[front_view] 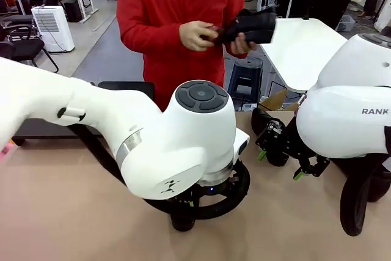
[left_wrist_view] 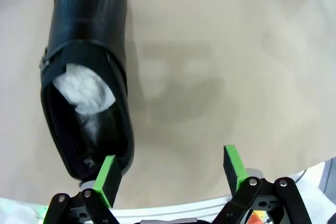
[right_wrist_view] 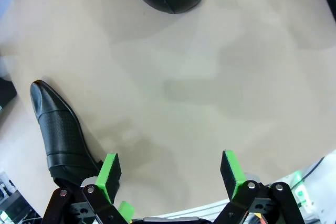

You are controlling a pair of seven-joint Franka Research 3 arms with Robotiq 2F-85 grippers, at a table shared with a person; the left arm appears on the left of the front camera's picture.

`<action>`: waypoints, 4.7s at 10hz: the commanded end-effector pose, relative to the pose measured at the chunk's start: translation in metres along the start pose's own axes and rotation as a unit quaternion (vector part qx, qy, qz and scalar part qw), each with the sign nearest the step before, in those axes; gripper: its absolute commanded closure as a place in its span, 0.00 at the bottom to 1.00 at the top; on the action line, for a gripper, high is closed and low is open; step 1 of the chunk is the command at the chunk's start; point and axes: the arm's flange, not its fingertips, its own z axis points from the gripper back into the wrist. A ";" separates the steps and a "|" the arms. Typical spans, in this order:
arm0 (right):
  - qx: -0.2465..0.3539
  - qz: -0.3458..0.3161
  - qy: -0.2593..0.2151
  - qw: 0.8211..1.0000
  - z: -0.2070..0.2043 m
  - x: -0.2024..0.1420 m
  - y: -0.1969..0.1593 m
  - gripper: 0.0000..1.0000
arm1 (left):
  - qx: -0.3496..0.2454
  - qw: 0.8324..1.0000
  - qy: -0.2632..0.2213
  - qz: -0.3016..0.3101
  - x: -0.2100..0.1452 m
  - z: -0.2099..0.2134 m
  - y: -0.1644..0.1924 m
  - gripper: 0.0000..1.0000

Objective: Organize the shoes by placing them on the stand.
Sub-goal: Place the Shoe from the middle of the table onto the Shoes Stand.

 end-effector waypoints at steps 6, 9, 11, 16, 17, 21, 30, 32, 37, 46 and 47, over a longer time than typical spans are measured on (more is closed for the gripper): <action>0.006 0.011 -0.001 1.000 0.001 0.002 0.000 0.00 | -0.005 1.000 -0.010 -0.004 0.033 0.004 -0.008 0.00; 0.006 0.011 -0.001 1.000 0.001 0.002 0.000 0.00 | 0.003 1.000 -0.012 -0.001 0.044 -0.017 -0.006 0.00; 0.006 0.011 -0.001 1.000 0.001 0.002 0.000 0.00 | 0.013 1.000 -0.022 -0.006 0.046 -0.025 -0.004 0.00; 0.006 0.011 -0.001 1.000 0.001 0.002 0.000 0.00 | 0.033 0.999 -0.028 -0.020 0.044 -0.043 0.002 0.06; 0.006 0.011 -0.001 1.000 0.001 0.002 0.000 0.00 | 0.039 0.999 -0.021 -0.018 0.045 -0.043 0.004 0.26; 0.006 0.011 -0.001 1.000 0.001 0.002 0.000 0.00 | 0.067 0.997 -0.031 -0.027 0.043 -0.049 0.012 1.00; 0.006 0.011 -0.001 1.000 0.001 0.002 0.000 0.00 | 0.045 0.999 -0.019 -0.006 0.043 -0.003 0.044 1.00; 0.006 0.011 -0.001 1.000 0.001 0.002 0.000 0.00 | -0.005 0.999 -0.037 -0.006 0.046 0.076 0.084 1.00; 0.006 0.011 -0.001 1.000 0.001 0.002 0.000 0.00 | 0.007 0.976 -0.216 0.030 0.152 0.156 0.240 1.00; 0.006 0.011 -0.001 1.000 0.001 0.002 0.000 0.00 | 0.104 0.960 -0.258 0.003 0.242 0.088 0.389 1.00; 0.006 0.011 -0.001 1.000 0.001 0.002 0.000 0.00 | 0.104 0.960 -0.258 0.003 0.242 0.088 0.389 1.00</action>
